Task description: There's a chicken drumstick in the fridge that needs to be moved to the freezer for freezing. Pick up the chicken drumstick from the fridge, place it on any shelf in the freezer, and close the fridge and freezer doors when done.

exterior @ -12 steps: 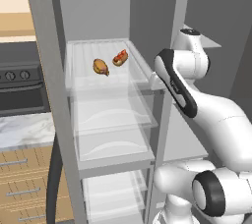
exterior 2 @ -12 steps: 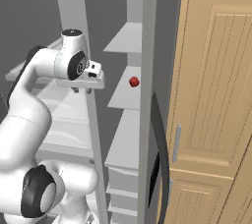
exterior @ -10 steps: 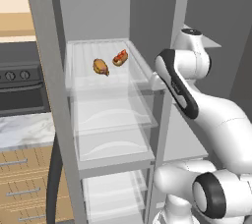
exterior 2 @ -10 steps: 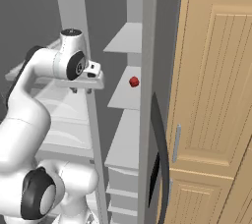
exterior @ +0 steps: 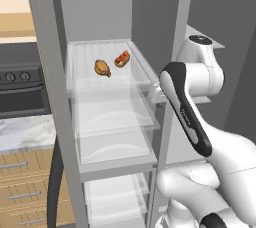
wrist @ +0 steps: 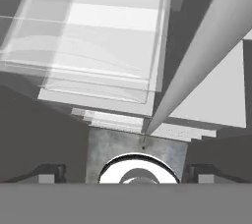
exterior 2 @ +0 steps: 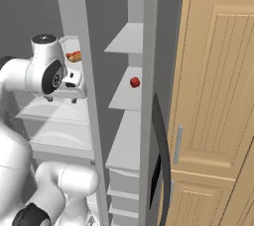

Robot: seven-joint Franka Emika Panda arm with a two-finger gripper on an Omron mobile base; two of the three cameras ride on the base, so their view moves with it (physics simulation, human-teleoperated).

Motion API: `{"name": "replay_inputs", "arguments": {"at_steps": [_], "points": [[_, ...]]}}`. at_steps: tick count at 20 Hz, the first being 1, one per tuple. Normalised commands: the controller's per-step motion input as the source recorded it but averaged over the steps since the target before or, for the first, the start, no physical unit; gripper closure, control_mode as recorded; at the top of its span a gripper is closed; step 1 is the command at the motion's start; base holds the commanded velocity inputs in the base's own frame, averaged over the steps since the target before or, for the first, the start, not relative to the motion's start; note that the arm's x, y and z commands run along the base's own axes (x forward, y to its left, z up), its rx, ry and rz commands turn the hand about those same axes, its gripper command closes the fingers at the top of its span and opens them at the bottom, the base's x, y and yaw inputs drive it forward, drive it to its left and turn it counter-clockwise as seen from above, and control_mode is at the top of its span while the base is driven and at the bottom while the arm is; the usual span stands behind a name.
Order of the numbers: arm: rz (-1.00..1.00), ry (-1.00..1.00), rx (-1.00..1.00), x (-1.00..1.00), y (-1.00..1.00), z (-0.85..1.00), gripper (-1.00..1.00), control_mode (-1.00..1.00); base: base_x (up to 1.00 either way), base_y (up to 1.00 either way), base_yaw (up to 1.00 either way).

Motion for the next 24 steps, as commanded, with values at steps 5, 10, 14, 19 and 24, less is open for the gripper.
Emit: {"name": "replay_inputs", "arguments": {"at_steps": [5,10,14,19,24], "points": [[0.01,-0.27,0.00,-0.22,0.58,0.59,-1.00,-1.00,0.00,0.00,0.00],[0.05,-0.15,0.00,0.07,0.62,0.43,-1.00,-1.00,0.00,0.00,0.00],[0.08,0.00,0.00,0.46,0.56,0.14,-1.00,-1.00,0.00,0.00,0.00],[0.04,0.00,0.00,0.62,0.45,0.07,-1.00,-1.00,0.00,0.00,0.00],[0.02,0.04,0.00,0.78,0.36,0.00,-1.00,-1.00,0.00,0.00,0.00]]}}
